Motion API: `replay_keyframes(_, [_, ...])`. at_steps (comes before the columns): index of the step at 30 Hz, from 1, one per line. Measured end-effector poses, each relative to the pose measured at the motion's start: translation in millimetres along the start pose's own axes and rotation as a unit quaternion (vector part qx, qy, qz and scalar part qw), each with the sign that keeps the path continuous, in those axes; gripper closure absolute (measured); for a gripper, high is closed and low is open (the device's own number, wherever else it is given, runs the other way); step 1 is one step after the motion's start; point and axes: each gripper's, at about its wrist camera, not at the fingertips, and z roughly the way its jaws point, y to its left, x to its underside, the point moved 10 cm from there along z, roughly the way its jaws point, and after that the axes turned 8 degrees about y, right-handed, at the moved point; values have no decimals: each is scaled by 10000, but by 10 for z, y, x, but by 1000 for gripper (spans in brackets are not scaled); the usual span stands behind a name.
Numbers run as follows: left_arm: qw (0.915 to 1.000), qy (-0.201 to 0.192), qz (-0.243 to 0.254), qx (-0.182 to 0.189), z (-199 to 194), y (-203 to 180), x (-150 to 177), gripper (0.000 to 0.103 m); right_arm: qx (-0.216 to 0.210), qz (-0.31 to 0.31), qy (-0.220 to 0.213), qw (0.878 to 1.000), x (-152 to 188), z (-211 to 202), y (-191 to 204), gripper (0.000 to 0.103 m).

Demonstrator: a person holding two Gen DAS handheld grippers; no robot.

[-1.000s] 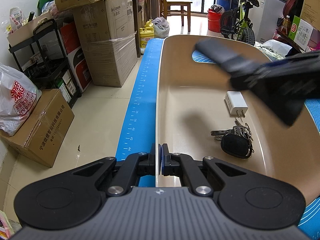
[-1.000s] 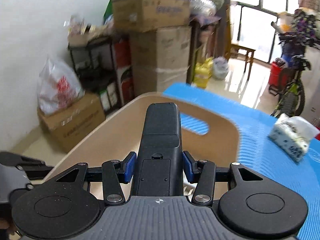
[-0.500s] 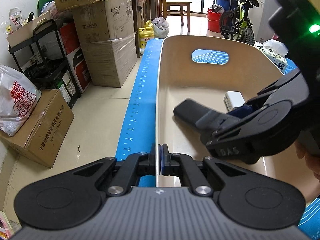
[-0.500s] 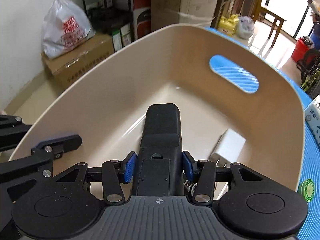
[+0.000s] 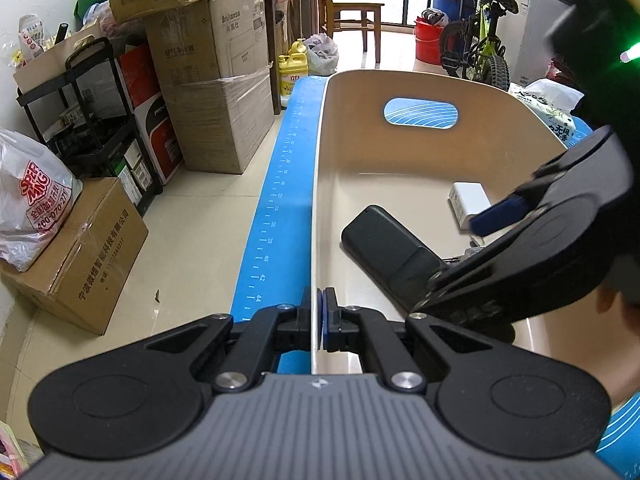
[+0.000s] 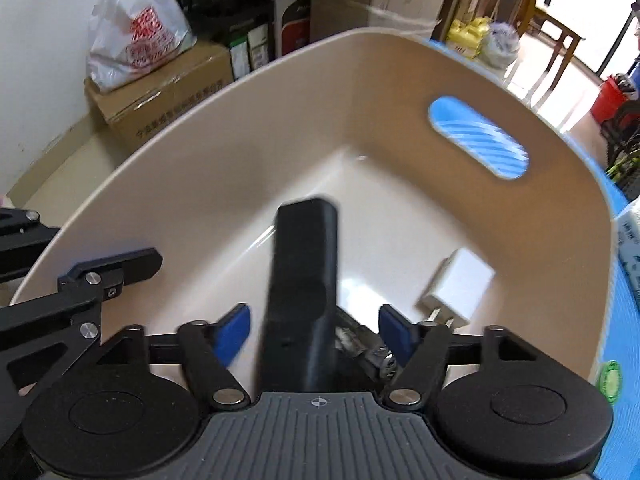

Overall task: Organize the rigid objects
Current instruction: 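Carry the black remote into the basket and open the right gripper, then move the right gripper to the white power bank and grasp it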

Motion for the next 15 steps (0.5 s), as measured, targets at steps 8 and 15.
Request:
replay_keyframes(8, [10000,-1,5,-6,1,0,-2,99,82,361,-820,9959,123,-571,-375,13])
replay_keyframes(15, [10000,2,12,-20,4,-13,-2,99,205,817,-1637,9829,356,-1085,-910,8])
